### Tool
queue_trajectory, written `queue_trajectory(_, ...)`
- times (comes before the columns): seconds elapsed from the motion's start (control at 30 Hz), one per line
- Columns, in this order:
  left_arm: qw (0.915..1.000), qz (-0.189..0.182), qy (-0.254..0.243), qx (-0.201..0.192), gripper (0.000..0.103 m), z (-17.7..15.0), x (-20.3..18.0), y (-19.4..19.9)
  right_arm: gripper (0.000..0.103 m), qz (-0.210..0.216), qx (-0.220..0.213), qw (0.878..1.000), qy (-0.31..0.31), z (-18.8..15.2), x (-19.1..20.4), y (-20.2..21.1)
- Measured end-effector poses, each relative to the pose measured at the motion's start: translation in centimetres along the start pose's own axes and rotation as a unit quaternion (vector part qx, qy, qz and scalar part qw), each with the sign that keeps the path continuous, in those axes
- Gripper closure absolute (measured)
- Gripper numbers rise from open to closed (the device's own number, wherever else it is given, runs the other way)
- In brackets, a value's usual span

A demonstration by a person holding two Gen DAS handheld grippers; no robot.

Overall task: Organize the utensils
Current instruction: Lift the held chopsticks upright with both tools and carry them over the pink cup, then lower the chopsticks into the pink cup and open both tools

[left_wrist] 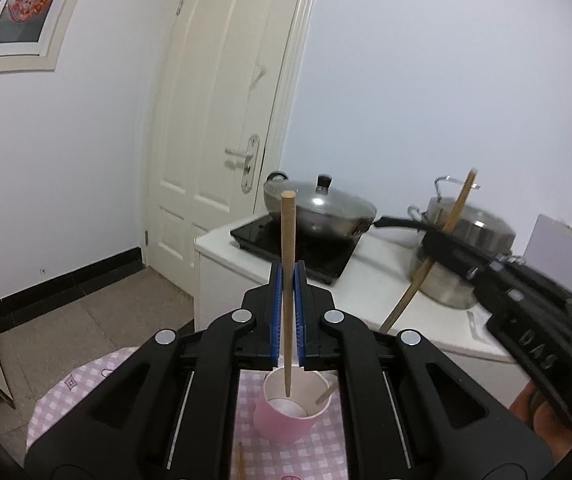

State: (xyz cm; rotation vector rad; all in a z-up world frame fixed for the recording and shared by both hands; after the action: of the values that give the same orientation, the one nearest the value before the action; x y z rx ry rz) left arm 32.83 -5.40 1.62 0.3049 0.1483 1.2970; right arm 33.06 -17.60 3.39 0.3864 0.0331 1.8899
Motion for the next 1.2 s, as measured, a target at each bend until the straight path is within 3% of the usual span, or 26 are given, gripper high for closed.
queue_trajectory(0.2, 0.999, -0.014, 0.006, 0.041, 0.097, -2.7, 0.1, -3.1, 0.098, -0.001, 0.027, 1.0, -0.014, -1.9, -1.5, -2.2)
queue_trajectory(0.6, 0.9968, -0.021, -0.006, 0.077, 0.097, -5.5, 0.0, -4.8, 0.098, -0.002, 0.072, 0.996, -0.047, -6.1, -3.5, -3.3)
queue_trajectory(1.07, 0.9942, -0.027, 0.002, 0.104, 0.094, -6.0, -0.3, -4.4, 0.097, -0.006, 0.094, 0.993, -0.077, -6.4, -4.4, -2.7)
queue_trajectory(1.13, 0.9942, -0.026, 0.003, 0.105, 0.068, -6.0, -0.3, -4.1, 0.097, -0.004, 0.095, 0.992, -0.08, -6.3, -4.3, -2.3)
queue_trajectory(1.17, 0.9946, -0.023, 0.004, 0.101, 0.039, -6.0, -0.3, -3.9, 0.097, -0.005, 0.094, 0.992, -0.08, -6.2, -4.2, -2.0)
queue_trajectory(1.2, 0.996, -0.019, 0.008, 0.087, 0.036, -5.9, -0.2, -3.3, 0.096, -0.005, 0.094, 0.992, -0.081, -6.2, -4.1, -1.8)
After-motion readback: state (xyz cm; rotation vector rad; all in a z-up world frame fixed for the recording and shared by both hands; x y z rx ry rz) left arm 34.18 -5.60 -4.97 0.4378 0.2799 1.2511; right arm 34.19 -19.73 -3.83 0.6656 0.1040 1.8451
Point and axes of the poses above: each gripper's, at about its wrist camera, not at the fingertips, and y roughly against the way its jaws point, x to its left, z to its top, the point moved 3 cm from there along -y, roughly the way its jaws point, and after that the axes turned 15 degrees about -y, right-handed, at the moved point
